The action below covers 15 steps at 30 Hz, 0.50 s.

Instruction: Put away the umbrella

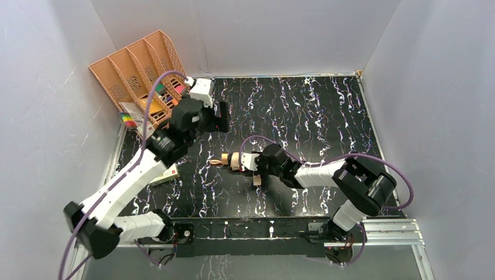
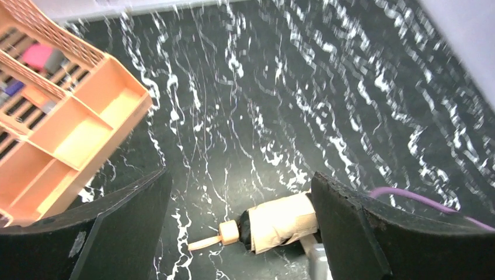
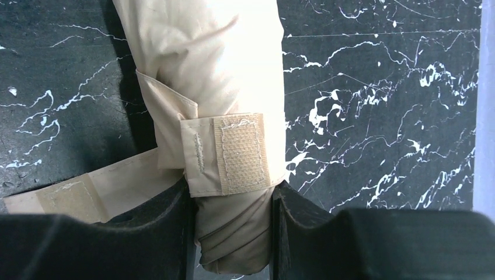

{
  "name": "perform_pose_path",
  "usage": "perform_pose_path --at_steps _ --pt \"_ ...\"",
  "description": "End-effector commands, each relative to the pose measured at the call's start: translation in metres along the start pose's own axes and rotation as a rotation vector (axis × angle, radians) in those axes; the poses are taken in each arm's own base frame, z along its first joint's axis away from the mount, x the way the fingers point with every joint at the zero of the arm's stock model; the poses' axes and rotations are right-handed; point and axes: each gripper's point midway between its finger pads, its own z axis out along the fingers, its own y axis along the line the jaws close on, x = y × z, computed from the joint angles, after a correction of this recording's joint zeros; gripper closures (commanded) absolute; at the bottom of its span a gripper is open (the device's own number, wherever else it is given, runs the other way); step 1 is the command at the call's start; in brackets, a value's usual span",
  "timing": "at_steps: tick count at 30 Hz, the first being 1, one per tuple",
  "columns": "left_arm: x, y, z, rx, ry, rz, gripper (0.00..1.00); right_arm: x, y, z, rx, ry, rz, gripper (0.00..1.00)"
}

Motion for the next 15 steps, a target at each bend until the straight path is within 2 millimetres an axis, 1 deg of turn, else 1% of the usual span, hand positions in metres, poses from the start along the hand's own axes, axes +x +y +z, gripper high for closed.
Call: perform_pose_path --at_steps 1,3,5,7,11,12,14,15 --pt "0.029 0.001 0.036 0.155 0.179 -0.007 0.12 0.044 0.022 -0.003 -0.020 0.167 -0.043 0.80" --pt "0.031 0.001 0.048 0.190 0.188 -0.018 0.12 0.042 0.023 -0.002 0.005 0.162 -0.072 0.79" --pt "0.033 -0.001 0.058 0.223 0.181 0.007 0.11 0.039 0.024 -0.003 0.033 0.151 -0.109 0.77" --pt "0.045 -0.003 0.069 0.251 0.217 0.040 0.11 0.037 0.023 -0.004 0.074 0.144 -0.140 0.76" --pt "0.093 -0.014 0.087 0.374 0.361 0.117 0.10 0.034 0.021 -0.004 0.150 0.143 -0.205 0.77" --pt "0.105 -0.018 0.089 0.412 0.394 0.127 0.10 0.031 0.020 -0.004 0.173 0.131 -0.224 0.78" --pt "0.129 -0.022 0.091 0.482 0.463 0.168 0.10 0.031 0.016 -0.003 0.241 0.133 -0.267 0.78" --pt "0.154 -0.026 0.086 0.559 0.585 0.194 0.11 0.022 0.017 -0.003 0.333 0.126 -0.412 0.79"
